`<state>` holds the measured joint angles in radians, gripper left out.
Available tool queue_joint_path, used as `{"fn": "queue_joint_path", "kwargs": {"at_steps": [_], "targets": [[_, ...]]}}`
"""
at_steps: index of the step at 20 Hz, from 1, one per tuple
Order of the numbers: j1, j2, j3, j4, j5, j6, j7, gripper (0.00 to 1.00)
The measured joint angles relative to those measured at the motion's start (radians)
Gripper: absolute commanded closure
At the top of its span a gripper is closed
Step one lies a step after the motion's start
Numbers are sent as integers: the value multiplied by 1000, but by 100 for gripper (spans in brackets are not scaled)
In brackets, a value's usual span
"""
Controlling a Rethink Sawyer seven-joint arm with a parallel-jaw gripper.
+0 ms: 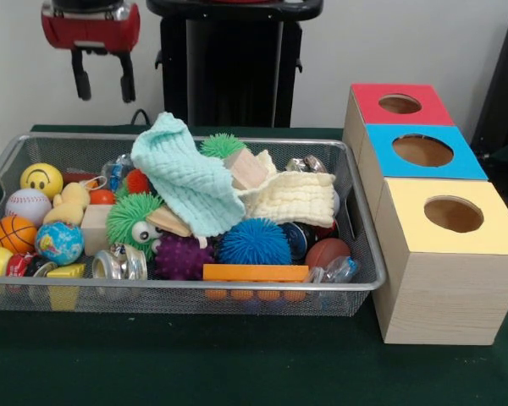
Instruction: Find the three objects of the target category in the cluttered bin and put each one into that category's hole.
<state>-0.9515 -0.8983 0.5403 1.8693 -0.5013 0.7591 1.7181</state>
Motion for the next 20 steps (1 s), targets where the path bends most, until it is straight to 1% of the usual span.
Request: {"fn": "queue_joint_path", "kwargs": {"at_steps": [4,10,15,16,20], "targets": [[0,-58,6,0,27,38,0,0],[0,-69,14,0,30,39,0,0],[0,-43,15,0,29,33,0,0],[0,-29,16,0,26,22,0,0],[-3,52,16,0,-17,-80,0,0]]}}
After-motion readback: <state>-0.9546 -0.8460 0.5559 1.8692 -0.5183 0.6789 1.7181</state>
